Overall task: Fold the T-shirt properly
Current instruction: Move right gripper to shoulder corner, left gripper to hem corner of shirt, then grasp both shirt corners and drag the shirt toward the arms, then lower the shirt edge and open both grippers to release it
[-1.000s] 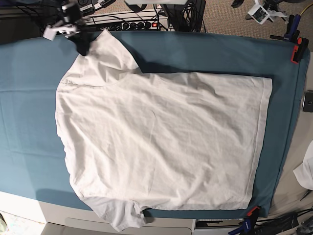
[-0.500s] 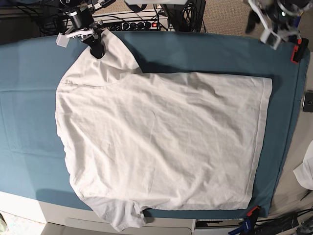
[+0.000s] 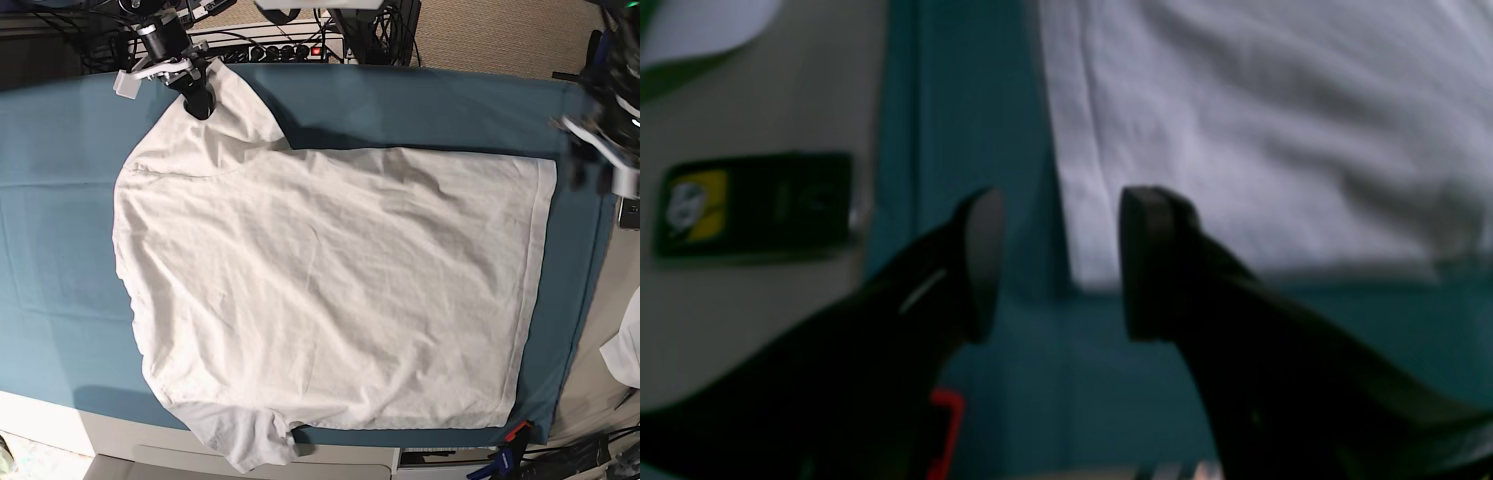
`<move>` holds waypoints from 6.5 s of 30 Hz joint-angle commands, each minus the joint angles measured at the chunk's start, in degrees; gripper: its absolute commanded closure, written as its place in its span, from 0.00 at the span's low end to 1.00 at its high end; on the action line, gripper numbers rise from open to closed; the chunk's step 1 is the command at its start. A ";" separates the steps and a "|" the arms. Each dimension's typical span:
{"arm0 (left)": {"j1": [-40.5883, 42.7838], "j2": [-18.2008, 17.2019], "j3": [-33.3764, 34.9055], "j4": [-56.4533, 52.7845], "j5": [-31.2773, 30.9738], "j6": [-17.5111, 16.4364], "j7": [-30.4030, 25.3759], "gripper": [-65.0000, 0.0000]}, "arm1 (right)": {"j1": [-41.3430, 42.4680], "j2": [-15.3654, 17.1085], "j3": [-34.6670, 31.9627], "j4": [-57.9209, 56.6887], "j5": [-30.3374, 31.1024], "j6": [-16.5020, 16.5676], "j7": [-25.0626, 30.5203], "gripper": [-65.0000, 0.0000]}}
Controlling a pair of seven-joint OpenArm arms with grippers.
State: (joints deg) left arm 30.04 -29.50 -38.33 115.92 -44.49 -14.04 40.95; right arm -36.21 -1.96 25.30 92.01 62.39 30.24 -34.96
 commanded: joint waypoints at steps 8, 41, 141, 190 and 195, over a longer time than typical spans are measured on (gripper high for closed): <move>-5.01 -3.41 -2.54 -23.78 -18.88 -8.48 6.34 0.59 | -0.46 0.83 -0.13 0.15 -2.29 -1.31 -1.49 1.00; -12.07 -4.04 13.05 -28.55 -16.76 -11.37 7.58 1.00 | 0.13 0.85 0.15 0.17 -3.85 2.29 -2.16 1.00; 12.76 4.09 5.51 -6.29 -14.99 -15.34 8.09 1.00 | -13.88 4.31 18.03 16.31 9.09 9.76 -12.74 1.00; -1.64 3.78 16.46 -7.06 14.95 -1.18 1.01 1.00 | 15.10 7.67 7.65 16.24 -29.40 -0.24 1.14 1.00; -1.64 3.78 16.46 -7.06 14.95 -1.18 1.01 1.00 | 15.10 9.51 7.61 16.24 -28.79 1.01 1.07 1.00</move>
State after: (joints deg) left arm 28.53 -24.77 -21.43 108.03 -29.78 -15.62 42.98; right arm -21.41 6.72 32.60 107.35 32.80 31.40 -36.01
